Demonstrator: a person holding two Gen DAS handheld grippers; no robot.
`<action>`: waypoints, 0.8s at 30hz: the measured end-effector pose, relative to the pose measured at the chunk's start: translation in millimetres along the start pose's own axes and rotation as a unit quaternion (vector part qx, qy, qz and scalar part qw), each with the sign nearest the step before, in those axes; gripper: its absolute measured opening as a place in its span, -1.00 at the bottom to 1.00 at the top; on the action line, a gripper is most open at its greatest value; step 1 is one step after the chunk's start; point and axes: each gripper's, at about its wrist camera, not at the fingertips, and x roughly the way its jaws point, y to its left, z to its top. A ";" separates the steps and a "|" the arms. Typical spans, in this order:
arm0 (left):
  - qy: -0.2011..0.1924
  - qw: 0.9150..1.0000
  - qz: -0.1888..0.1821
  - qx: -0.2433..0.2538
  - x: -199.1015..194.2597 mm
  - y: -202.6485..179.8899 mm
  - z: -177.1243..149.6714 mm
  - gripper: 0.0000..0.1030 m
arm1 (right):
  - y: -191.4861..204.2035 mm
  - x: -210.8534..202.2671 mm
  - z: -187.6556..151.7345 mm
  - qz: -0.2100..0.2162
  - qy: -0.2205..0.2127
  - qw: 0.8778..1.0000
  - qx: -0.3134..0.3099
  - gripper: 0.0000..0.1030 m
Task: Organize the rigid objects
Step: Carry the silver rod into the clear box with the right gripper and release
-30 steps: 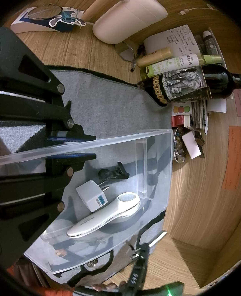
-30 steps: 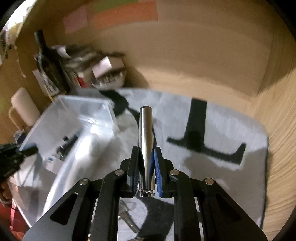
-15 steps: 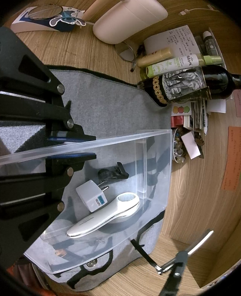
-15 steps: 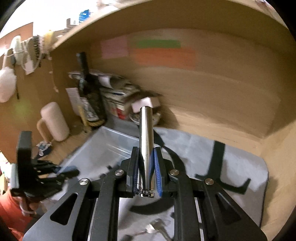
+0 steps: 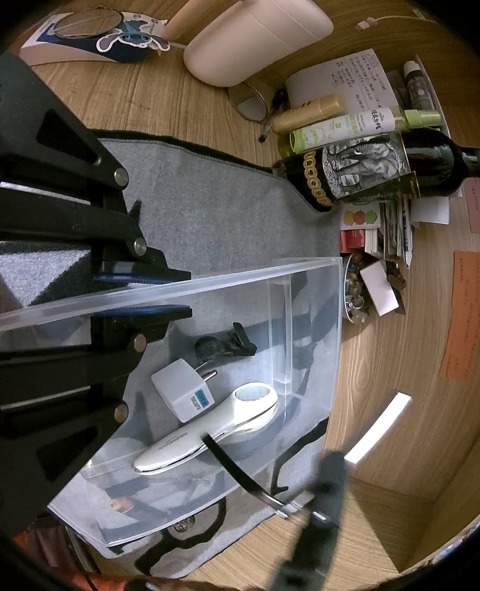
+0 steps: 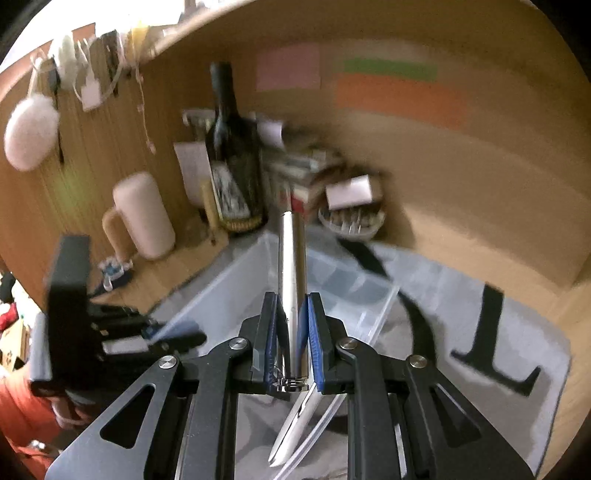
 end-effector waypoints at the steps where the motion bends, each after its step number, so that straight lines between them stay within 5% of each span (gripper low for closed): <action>1: 0.000 1.000 0.000 0.000 -0.1 0.0 -0.3 -0.80 | 0.3 7.5 -4.0 -0.002 0.012 1.000 0.001 -0.72; 13: -0.002 1.000 -0.001 0.001 -0.3 -0.7 -1.2 -0.79 | 2.6 41.6 -26.3 -0.009 0.084 0.996 -0.014 -0.72; 24: -0.002 1.000 -0.002 0.000 -0.3 -0.5 -1.4 -0.79 | 13.1 51.6 -29.4 -0.015 0.106 0.993 -0.039 -0.72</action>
